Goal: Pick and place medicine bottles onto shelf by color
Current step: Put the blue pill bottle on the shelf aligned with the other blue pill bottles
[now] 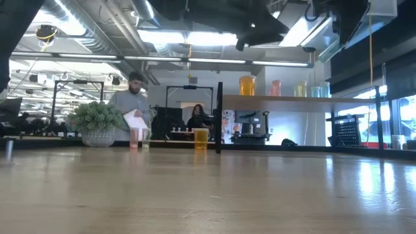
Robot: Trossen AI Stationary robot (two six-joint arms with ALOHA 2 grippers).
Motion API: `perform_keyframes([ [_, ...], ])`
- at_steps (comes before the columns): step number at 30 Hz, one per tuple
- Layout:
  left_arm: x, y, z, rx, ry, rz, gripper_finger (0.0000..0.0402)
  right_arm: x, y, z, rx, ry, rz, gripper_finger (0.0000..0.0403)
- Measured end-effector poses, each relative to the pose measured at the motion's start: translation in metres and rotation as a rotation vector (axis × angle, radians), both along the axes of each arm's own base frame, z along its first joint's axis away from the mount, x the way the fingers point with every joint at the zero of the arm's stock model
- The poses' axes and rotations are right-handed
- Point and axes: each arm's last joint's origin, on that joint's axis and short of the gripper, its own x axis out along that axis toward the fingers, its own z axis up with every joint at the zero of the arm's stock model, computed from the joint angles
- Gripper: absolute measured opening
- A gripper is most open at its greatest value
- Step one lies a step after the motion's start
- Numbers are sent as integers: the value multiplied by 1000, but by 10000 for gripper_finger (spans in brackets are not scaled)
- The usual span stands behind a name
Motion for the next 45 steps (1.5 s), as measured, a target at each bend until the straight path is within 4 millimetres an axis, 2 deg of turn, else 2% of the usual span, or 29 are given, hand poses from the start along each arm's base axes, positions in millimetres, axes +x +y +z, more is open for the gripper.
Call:
perform_keyframes([
  [7,10,0,-10,9,-61,-9,163,11,7,-3,-14,17,58,124],
  [13,12,1,-11,5,-78,-9,163,34,7,-11,-19,22,124,124],
  [20,12,-1,-15,-3,-41,-12,163,54,7,-23,-14,70,204,124],
  [26,12,-3,-20,-15,16,-16,163,68,7,-27,-48,21,259,124],
  [35,13,-10,-21,-9,27,-38,163,75,6,-26,-77,-29,286,124],
  [45,11,-7,-28,-2,99,13,163,82,11,-24,-105,-82,340,124],
])
